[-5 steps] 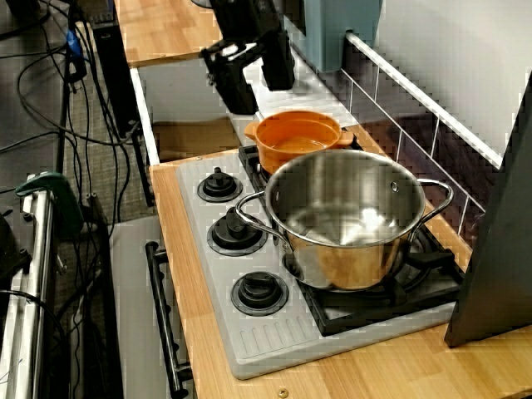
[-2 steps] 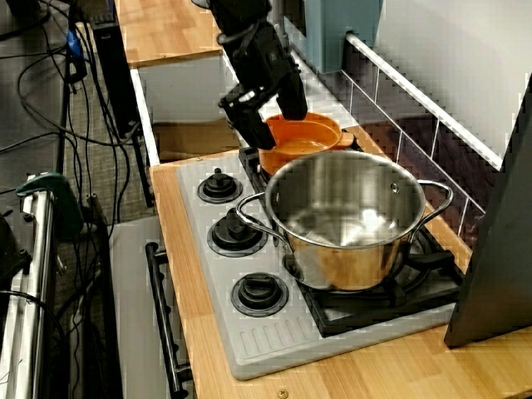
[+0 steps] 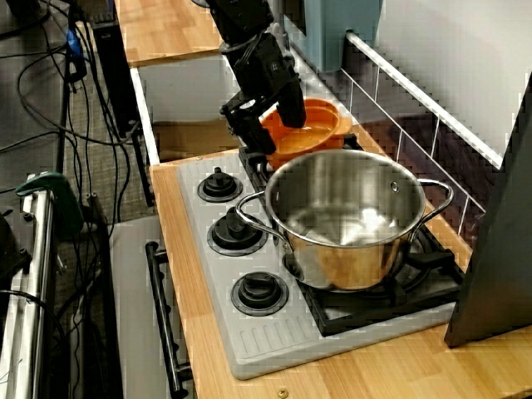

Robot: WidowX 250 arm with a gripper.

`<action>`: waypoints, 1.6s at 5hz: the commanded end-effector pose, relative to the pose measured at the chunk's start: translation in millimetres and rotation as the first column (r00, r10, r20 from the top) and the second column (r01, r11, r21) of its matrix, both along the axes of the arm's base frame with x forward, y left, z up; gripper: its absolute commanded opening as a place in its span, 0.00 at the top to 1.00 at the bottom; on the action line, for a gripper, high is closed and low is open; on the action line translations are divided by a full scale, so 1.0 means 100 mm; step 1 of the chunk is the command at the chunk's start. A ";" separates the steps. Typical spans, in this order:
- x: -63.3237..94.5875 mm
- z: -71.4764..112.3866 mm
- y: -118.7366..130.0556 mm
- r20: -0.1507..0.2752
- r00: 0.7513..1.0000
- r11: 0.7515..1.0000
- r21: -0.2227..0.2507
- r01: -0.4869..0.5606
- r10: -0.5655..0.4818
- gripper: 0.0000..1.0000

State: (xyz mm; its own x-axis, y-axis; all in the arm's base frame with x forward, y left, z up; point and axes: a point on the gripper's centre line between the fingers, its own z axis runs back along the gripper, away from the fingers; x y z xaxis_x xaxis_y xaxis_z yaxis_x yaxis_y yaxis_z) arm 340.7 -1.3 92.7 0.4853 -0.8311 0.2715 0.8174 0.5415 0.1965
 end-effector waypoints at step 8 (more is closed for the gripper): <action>-0.02 -0.06 -0.02 -0.032 0.997 0.998 -0.005 -0.067 0.067 0.00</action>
